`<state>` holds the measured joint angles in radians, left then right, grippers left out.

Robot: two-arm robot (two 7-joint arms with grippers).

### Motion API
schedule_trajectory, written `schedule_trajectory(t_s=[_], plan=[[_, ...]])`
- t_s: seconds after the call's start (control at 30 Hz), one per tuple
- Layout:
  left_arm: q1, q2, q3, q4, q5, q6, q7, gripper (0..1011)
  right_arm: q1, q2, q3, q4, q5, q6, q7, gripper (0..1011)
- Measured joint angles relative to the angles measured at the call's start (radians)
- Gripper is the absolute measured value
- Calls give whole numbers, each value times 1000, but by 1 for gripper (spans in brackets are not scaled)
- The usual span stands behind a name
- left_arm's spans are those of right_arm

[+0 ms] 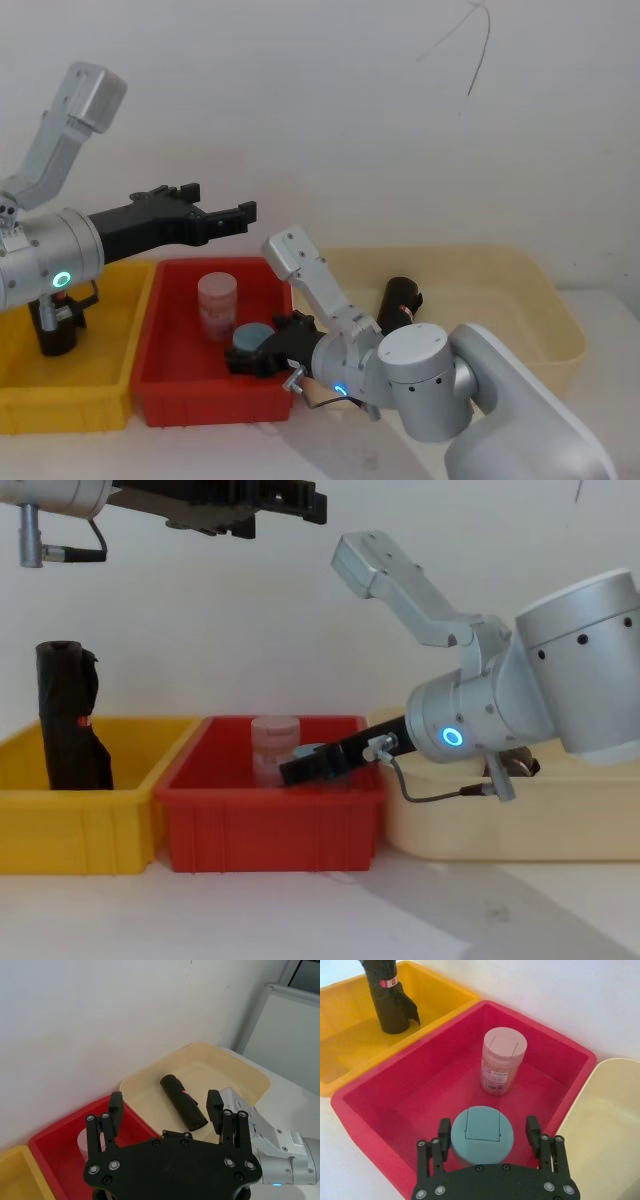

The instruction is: Pick up the garbage bag with the one hand and transfer it to the other hand.

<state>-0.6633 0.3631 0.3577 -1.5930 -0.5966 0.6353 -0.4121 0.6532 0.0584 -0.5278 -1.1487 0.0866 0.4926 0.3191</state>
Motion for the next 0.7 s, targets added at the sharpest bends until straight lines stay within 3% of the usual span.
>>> schedule_trajectory(t_s=[0.37,0.7], plan=[[0,0,0,0,0,0,0,1001,-14,-1,20,-20,-4,1,-12,666],[0,0,0,0,0,0,0,1002,-37,0,43,-64,0,6,-12,666]])
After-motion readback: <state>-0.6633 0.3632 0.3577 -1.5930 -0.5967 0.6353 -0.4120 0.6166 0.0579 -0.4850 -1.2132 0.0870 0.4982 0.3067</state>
